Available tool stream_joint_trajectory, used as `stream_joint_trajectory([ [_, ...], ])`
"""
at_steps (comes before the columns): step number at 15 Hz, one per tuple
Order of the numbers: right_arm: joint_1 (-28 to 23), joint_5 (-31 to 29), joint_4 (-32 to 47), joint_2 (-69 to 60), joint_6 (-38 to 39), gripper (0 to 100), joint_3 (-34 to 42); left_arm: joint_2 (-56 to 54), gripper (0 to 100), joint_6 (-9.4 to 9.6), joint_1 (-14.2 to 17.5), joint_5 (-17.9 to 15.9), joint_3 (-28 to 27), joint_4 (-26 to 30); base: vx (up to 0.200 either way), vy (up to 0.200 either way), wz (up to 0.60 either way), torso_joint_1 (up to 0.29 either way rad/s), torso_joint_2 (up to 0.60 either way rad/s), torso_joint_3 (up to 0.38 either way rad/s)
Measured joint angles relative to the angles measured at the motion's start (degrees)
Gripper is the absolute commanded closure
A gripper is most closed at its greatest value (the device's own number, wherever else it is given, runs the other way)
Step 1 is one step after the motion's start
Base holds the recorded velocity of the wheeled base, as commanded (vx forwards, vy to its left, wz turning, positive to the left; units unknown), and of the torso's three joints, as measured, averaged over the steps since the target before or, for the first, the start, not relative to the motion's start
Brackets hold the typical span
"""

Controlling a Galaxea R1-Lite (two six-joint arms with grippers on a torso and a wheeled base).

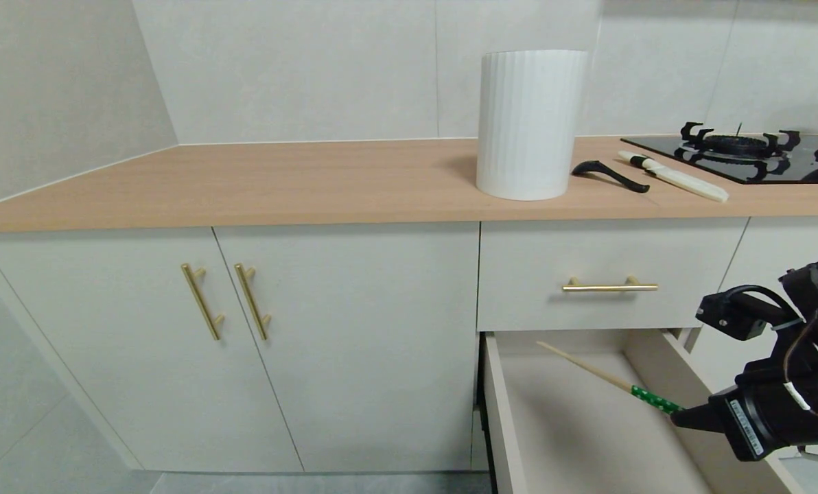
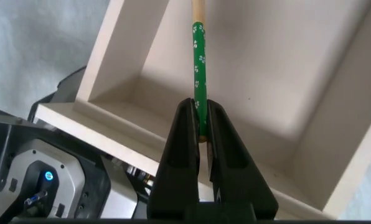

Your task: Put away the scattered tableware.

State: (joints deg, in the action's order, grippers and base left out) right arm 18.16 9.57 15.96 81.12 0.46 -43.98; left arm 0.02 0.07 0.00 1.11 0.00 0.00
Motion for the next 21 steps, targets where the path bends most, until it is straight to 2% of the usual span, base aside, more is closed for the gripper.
stream_joint_trajectory([
  [5,1.5,-0.1,-6.6,9.5,2.5,100,1.0,0.0,0,0.02,0.0,0.0,0.0,0.0,0.000,0.000,0.00,0.000,0.00,0.000],
  [12,4.0,-3.6,-26.7,33.2,17.0,100,-0.9,0.0,0,0.02,0.0,0.0,0.0,0.0,0.000,0.000,0.00,0.000,0.00,0.000],
  [18,8.8,-12.1,-32.2,46.4,20.3,100,-1.6,0.0,0,0.02,0.0,0.0,0.0,0.0,0.000,0.000,0.00,0.000,0.00,0.000],
  [21,9.8,-13.0,-32.5,48.8,21.0,100,-1.6,0.0,0,0.02,0.0,0.0,0.0,0.0,0.000,0.000,0.00,0.000,0.00,0.000],
])
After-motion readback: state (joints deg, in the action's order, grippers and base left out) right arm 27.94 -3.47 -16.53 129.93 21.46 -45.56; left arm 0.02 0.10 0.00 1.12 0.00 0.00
